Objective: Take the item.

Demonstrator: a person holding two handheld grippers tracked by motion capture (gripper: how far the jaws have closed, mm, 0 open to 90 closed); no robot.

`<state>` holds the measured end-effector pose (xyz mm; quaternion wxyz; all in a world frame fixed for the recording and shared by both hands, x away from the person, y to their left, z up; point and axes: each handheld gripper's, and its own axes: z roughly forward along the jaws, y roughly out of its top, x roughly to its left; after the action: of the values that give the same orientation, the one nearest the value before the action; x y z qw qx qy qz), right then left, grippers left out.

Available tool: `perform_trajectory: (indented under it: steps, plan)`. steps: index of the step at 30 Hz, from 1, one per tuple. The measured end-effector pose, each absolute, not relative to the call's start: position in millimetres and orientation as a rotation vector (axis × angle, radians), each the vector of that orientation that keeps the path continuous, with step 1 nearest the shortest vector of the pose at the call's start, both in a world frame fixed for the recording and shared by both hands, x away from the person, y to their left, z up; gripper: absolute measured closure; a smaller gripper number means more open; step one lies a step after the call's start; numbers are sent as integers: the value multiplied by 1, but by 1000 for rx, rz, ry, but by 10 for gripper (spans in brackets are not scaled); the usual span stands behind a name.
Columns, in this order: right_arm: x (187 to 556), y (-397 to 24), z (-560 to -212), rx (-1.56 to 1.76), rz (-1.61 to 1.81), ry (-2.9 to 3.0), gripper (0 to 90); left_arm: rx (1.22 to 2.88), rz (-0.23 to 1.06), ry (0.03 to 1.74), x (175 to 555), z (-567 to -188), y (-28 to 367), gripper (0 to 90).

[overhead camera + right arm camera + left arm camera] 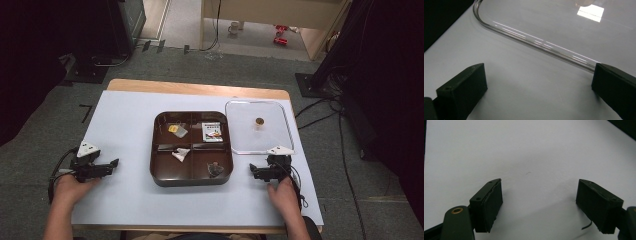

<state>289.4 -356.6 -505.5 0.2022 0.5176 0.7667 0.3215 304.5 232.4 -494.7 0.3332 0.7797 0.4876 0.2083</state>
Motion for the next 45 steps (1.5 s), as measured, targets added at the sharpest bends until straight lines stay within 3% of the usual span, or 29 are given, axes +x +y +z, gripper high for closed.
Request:
perform_trajectory:
  steps: [45]
  plan:
    - [289,-356,-506,1444,898,2139,0,2064,525,1357,309,-488,226,225]
